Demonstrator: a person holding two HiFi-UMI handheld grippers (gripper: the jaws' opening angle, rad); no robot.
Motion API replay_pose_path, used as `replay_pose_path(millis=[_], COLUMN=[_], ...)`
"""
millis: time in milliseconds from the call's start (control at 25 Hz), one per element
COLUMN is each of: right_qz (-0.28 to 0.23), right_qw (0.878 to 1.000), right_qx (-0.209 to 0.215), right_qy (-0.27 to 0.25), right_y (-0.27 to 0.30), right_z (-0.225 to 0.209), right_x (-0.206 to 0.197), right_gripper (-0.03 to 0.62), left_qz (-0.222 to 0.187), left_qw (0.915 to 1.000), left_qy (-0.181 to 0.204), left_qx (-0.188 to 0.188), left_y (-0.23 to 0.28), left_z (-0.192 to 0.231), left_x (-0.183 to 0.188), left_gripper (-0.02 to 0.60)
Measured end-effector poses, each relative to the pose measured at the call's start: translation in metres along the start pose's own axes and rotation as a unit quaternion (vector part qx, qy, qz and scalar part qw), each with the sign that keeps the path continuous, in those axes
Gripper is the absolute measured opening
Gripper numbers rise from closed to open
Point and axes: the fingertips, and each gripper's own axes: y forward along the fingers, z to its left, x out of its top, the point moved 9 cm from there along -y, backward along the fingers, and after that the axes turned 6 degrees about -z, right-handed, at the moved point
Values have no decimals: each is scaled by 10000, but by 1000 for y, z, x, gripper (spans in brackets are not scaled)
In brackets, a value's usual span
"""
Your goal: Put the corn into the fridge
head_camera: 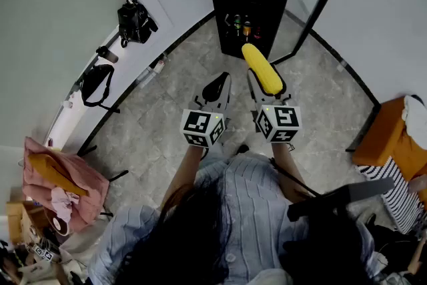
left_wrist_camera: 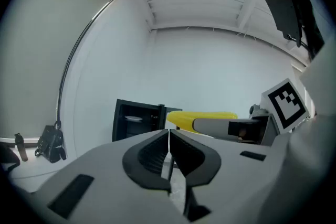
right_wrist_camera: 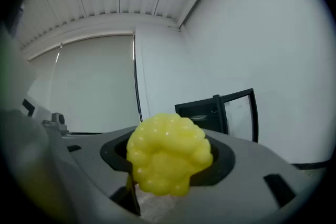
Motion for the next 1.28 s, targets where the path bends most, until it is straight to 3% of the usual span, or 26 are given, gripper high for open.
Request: replay_pose_path(millis=[920,1280], right_qz=[17,126], right_qw=[9995,9990], right_qx=[207,230], right_qy=[254,355], right_y=[4,25], right_z=[-19,-22], right_x=[-7,-21], right_gripper=[263,263], left_qz=[60,140], left_qw=[9999,9998], left_qy=[3,-52], left_qx=[86,151], left_y=[12,25], left_z=[-5,18], left_x=[-2,-9], left_gripper=[15,15])
